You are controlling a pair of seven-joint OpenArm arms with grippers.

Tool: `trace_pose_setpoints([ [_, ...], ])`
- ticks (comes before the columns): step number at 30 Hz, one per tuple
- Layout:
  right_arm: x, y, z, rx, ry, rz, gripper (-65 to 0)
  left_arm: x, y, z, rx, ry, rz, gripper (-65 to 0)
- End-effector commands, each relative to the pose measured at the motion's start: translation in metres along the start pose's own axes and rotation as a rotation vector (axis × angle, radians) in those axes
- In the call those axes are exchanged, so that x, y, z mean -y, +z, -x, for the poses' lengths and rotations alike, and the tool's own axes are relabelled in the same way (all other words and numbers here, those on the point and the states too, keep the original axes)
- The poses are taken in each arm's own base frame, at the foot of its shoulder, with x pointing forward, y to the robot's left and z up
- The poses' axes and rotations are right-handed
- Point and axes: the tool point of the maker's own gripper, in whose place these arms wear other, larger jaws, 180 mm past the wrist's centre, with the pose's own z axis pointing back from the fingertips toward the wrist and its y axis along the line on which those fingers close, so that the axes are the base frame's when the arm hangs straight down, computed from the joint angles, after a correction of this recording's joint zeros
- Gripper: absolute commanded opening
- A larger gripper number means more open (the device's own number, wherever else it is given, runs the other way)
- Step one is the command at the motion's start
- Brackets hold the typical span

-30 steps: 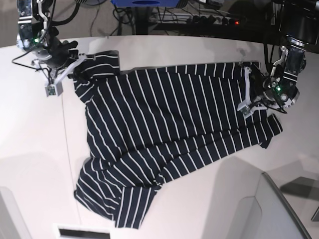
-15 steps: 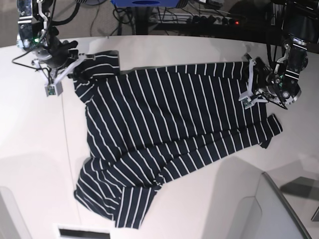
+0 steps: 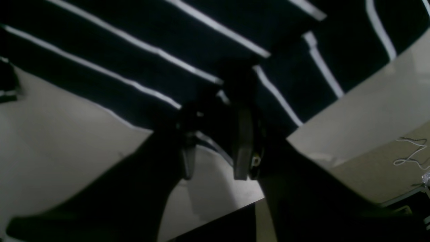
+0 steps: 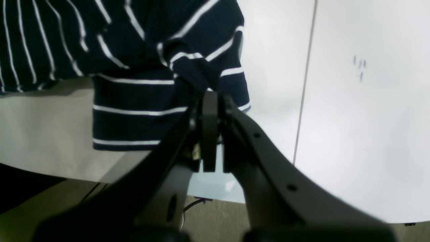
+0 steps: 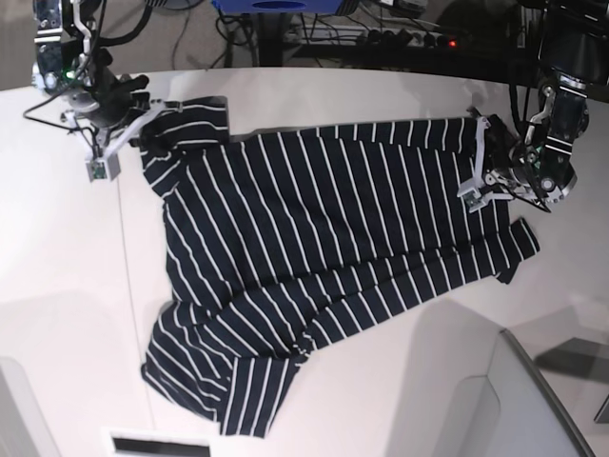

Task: Layout the t-shirt on the table in an organized manner, then fold the t-shirt properly
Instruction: 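Lower the left gripper onto the shoulder corner and pinch it, then lift the shirt by both shoulder corners and swing it over the table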

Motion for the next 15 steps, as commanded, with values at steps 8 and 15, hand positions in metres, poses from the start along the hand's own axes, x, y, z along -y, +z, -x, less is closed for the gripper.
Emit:
trace_pose_setpoints([
  [8,-0.0001,0.0023,-0.0084,0.030,0.003,-0.004,-65.0,-0.0053,0.0042,-0.0003,0.004,-0.011,-0.011,-63.7],
  [15,-0.0001,0.0023,-0.0084,0.030,0.003,-0.004,-65.0,-0.0080,0.0068,-0.0029,0.017,-0.006,-0.018,-65.0],
])
